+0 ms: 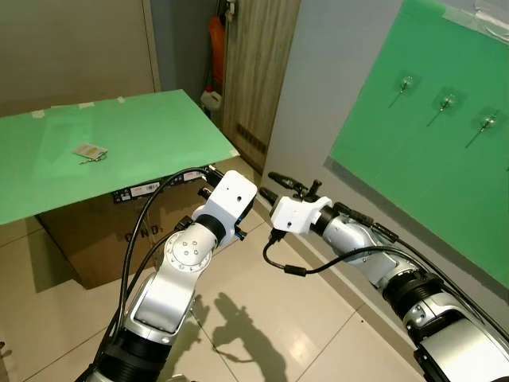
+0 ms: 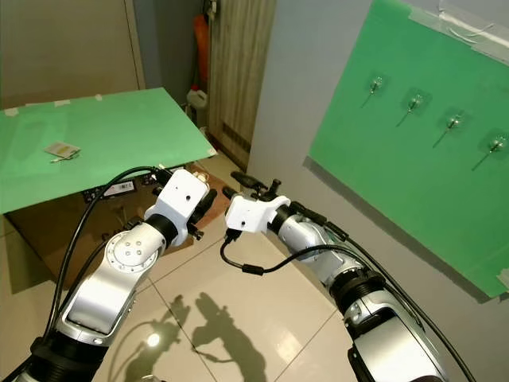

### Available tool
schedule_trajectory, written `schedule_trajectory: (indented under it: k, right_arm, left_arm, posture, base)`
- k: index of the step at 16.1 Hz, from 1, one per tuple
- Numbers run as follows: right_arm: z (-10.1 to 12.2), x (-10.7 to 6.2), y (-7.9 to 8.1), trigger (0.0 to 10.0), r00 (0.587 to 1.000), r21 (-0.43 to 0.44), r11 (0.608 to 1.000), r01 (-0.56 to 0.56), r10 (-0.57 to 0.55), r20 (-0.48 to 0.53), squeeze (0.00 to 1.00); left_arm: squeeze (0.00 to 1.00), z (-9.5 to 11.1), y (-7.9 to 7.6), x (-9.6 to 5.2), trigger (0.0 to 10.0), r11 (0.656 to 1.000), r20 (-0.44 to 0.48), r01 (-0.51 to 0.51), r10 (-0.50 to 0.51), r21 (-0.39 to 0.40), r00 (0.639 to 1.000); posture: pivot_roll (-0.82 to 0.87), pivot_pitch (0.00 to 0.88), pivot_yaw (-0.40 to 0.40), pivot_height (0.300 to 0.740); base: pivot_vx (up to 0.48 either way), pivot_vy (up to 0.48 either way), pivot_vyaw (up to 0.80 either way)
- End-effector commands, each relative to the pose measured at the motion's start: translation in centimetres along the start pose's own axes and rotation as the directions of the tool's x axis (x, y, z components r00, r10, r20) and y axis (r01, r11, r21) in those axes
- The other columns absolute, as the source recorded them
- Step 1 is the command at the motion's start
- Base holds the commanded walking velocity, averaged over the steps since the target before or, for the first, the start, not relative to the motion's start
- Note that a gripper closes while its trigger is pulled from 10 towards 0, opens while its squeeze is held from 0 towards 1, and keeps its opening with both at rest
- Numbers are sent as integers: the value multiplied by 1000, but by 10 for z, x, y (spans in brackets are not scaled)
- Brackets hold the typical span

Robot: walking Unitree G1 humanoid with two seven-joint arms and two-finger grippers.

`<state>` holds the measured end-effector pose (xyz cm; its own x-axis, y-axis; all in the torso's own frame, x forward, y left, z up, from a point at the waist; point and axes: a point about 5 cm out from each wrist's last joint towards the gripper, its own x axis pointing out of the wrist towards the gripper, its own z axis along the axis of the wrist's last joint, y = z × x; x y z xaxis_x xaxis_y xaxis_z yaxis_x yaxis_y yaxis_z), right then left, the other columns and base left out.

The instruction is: Hang keys on a hook

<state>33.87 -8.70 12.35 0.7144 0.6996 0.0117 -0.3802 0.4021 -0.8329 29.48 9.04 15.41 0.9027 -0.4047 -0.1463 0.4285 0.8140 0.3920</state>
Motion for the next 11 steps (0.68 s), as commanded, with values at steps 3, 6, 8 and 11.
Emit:
schedule_trajectory:
  k: [3,6,8,11]
  right_arm:
    - [-5,-4,-11,10000,998,17,999,51,-50,-23,0]
    - [-3,-2,-16,10000,997,17,997,75,-74,-11,0]
    - [4,2,-24,10000,995,14,995,101,-101,20,0]
    - [-1,0,-28,10000,990,84,987,138,-137,-17,0]
  left_arm:
    - [0,1,7,0,0,1000,6,-24,24,16,1000]
    - [0,-1,8,0,0,999,1,-30,30,19,1000]
    - [0,-2,9,0,0,999,0,-41,41,-15,999]
    - [0,-4,24,4,0,985,-4,-104,105,-137,994]
  posture:
    - [-6,35,-118,740]
    - [-5,32,-118,740]
    - [-3,32,-121,740]
    - [-1,31,-119,740]
  base:
    - [0,0,0]
    - [0,0,0]
    - [0,0,0]
    - [0,0,0]
